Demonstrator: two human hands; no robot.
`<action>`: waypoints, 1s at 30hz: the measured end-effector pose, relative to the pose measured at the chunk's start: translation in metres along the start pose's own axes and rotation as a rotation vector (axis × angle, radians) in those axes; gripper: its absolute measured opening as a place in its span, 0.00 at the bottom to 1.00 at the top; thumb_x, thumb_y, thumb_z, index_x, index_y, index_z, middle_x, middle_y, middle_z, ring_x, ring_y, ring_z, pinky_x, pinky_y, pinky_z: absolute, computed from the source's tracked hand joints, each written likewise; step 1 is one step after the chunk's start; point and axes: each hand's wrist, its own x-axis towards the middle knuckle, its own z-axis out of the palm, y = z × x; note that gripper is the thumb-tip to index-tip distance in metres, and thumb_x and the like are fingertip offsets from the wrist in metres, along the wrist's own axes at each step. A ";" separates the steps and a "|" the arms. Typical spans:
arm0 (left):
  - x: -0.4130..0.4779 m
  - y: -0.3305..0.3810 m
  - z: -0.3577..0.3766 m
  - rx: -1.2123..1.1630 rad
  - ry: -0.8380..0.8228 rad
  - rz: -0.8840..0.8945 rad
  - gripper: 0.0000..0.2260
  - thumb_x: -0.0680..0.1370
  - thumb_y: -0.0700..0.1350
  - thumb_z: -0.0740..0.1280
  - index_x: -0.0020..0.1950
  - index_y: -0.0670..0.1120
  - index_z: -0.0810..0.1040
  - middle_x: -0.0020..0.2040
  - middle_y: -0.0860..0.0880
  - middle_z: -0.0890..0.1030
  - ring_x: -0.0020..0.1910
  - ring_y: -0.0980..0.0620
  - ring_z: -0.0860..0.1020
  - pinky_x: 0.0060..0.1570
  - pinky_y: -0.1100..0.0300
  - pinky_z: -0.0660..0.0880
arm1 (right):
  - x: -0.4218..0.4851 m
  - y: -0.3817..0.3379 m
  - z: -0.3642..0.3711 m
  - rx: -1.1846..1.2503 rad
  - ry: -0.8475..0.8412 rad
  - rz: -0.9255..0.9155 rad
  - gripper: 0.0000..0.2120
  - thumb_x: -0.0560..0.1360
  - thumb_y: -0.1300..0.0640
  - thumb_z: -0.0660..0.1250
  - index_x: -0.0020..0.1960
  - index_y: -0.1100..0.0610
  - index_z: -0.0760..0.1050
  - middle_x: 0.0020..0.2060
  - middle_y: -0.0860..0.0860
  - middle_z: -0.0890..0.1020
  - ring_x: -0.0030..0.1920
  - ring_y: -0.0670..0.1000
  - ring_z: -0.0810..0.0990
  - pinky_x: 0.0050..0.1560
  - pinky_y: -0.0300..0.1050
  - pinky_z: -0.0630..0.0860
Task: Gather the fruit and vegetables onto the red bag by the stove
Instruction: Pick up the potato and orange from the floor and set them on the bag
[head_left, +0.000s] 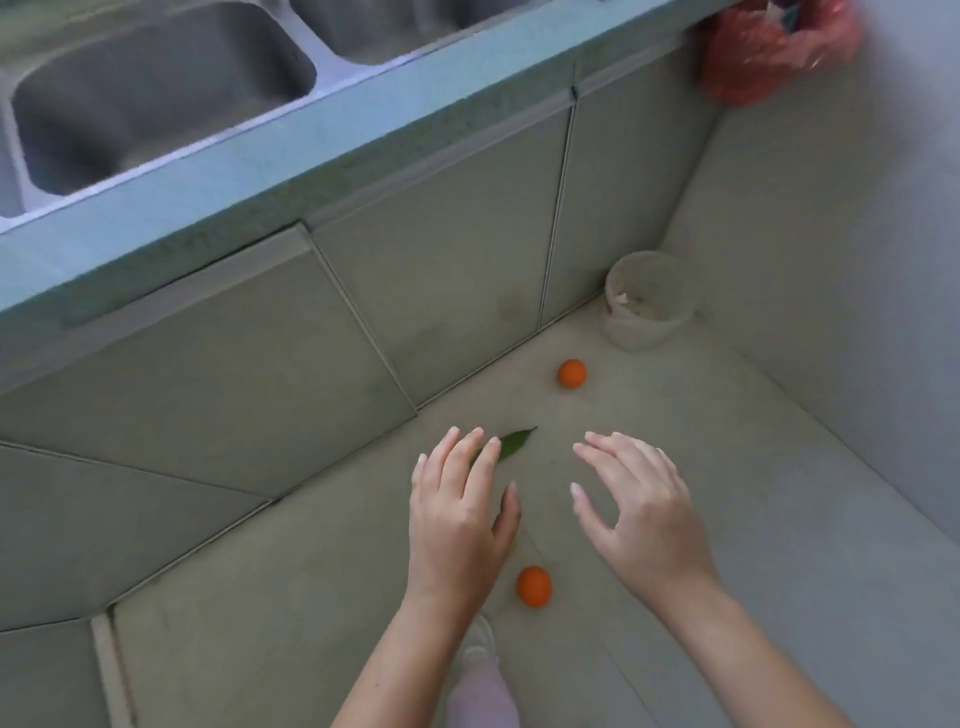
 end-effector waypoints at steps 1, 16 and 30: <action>-0.010 -0.008 0.015 0.001 -0.012 -0.015 0.16 0.74 0.46 0.61 0.56 0.40 0.79 0.57 0.43 0.79 0.61 0.43 0.73 0.57 0.41 0.71 | -0.008 0.011 0.016 0.001 -0.019 0.005 0.18 0.70 0.50 0.59 0.53 0.58 0.79 0.52 0.53 0.81 0.54 0.58 0.78 0.54 0.60 0.74; -0.137 -0.144 0.264 -0.135 -0.242 -0.126 0.20 0.74 0.50 0.61 0.58 0.38 0.77 0.57 0.41 0.79 0.59 0.47 0.70 0.61 0.58 0.63 | -0.119 0.177 0.263 -0.002 -0.230 -0.029 0.17 0.68 0.47 0.61 0.50 0.57 0.79 0.48 0.52 0.82 0.51 0.53 0.77 0.52 0.49 0.74; -0.217 -0.241 0.420 -0.231 -0.502 -0.316 0.25 0.72 0.54 0.63 0.67 0.46 0.71 0.66 0.50 0.70 0.67 0.54 0.65 0.65 0.63 0.59 | -0.191 0.302 0.415 0.100 -0.628 -0.086 0.24 0.67 0.40 0.63 0.57 0.51 0.77 0.55 0.48 0.80 0.57 0.49 0.75 0.58 0.45 0.70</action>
